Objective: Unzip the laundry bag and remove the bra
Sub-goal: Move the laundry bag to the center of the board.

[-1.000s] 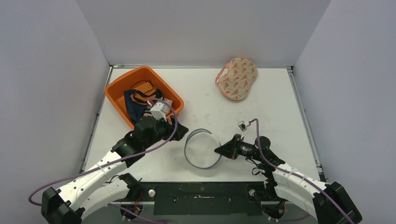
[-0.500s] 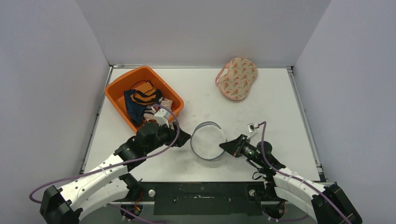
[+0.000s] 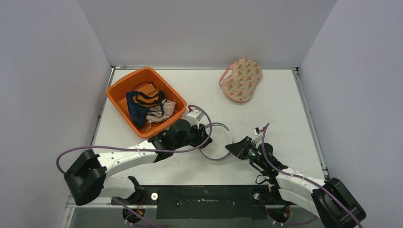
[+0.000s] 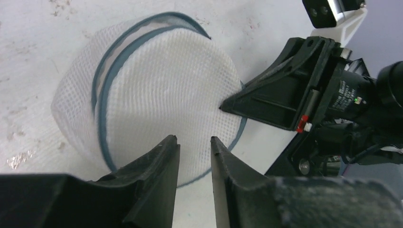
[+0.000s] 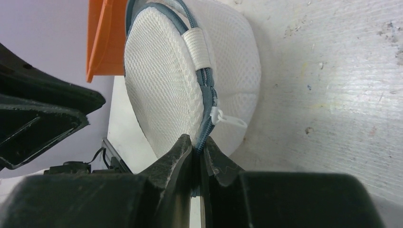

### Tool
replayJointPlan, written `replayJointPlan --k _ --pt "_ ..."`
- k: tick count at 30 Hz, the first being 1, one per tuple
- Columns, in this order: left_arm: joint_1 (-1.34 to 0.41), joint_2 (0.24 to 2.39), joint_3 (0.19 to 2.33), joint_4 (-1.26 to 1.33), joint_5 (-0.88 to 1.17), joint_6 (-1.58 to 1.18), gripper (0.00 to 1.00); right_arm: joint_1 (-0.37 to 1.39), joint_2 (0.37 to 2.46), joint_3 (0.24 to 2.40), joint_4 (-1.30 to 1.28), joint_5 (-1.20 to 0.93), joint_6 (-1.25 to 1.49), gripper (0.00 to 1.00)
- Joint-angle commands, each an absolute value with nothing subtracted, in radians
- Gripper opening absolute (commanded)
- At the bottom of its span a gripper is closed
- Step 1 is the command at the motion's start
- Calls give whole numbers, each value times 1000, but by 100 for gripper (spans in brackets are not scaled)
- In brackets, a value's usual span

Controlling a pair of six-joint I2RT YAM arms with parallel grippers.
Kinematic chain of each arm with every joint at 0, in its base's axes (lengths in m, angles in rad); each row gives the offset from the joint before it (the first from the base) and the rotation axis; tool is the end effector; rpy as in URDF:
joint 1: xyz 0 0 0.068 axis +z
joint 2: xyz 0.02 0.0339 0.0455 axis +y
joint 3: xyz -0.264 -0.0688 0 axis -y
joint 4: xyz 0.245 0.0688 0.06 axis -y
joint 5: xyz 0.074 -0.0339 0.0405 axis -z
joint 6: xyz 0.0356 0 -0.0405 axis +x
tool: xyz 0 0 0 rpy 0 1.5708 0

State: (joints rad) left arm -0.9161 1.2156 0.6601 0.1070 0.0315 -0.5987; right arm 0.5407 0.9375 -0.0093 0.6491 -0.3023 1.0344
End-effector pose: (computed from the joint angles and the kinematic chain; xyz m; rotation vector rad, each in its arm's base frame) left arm 0.1615 -0.2123 0.2353 0.3632 2.1337 -0.9594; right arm 0.1307 0.0908 0.1309 0.2812 2.0746 1.3134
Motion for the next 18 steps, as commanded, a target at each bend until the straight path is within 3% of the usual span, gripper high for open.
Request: replayJointPlan --k 1,5,7,9,12,13,15,18 --pt "-924 1381 771 231 14 -557 25 556 958 -63 696 -249 1021 5" --pt "-922 1486 808 248 -58 -546 17 567 942 -52 651 -237 1005 5" --pt "-921 1523 821 244 -95 -532 14 569 916 -38 604 -231 991 10" --pt "-913 1563 838 226 -135 -526 11 570 869 -19 540 -223 970 26" --pt "-897 1612 851 221 -148 -530 7 584 771 30 387 -184 926 59" --pt "-893 1621 853 223 -151 -535 6 590 736 51 325 -164 911 65" --pt "-888 1635 855 231 -152 -538 6 602 661 91 204 -122 876 72" --pt "-887 1649 869 229 -161 -538 6 624 578 152 60 -64 824 74"
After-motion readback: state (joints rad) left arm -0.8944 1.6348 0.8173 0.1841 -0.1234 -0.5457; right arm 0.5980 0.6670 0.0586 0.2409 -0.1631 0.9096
